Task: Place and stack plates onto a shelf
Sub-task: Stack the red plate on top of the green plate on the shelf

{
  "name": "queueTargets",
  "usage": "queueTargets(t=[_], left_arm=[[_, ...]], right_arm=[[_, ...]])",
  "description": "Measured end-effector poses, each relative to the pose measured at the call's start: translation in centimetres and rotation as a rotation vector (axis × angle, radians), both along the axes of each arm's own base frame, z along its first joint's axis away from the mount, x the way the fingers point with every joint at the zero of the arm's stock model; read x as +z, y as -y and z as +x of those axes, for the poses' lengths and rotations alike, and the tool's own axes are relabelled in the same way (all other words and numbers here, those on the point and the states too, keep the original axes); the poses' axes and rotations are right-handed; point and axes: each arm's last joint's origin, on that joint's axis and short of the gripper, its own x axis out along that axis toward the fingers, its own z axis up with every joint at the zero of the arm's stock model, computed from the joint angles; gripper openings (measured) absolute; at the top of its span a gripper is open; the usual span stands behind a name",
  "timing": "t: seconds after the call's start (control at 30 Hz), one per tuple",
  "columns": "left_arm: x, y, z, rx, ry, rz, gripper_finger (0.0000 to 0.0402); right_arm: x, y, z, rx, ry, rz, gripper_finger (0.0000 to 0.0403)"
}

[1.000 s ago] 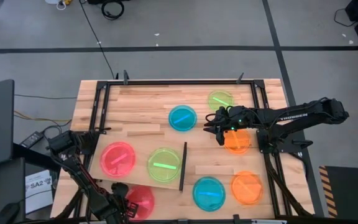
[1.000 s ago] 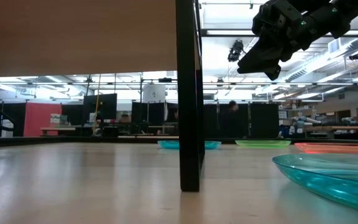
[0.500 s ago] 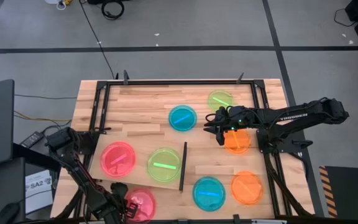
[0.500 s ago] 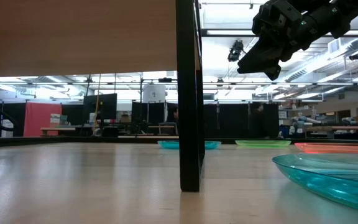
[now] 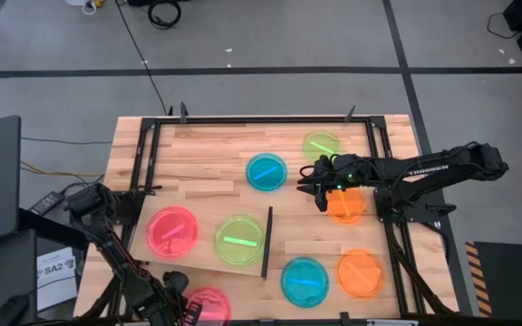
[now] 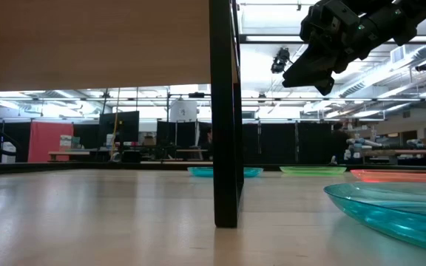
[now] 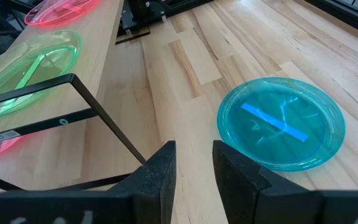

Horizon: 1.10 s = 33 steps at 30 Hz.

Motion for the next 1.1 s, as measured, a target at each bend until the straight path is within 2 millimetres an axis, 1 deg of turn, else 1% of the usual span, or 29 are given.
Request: queueTargets(t=[0.17,0.47,0.67,0.77,0.93,1.1], left_arm=[[0.4,0.2,0.0,-0.007,0.022,-0.030,0.0007],[2.8,-0.3,-0.2,-0.009,0.084,-0.081,0.0007],[4.6,-0.2,-0.4,-0.034,0.141,-0.161,0.0007],[5.7,0.1,-0.4,-0.070,0.198,-0.228,0.0007],[8.0,0.4,0.0,-0.101,0.350,-0.331,0.0007],[9.8,-0.1,0.7,-0.099,0.527,-0.327,0.0007]], right_arm=[[0.0,0.0,0.0,0.000,0.000,0.000,0.0112],[0.0,0.0,0.0,0.000,0.000,0.000,0.0112],[0.0,0.0,0.0,0.000,0.001,0.000,0.0112],[0.0,0.0,0.0,0.000,0.001,0.000,0.0112],[0.0,0.0,0.0,0.000,0.002,0.000,0.0112],[0.0,0.0,0.0,0.000,0.002,0.000,0.0112]])
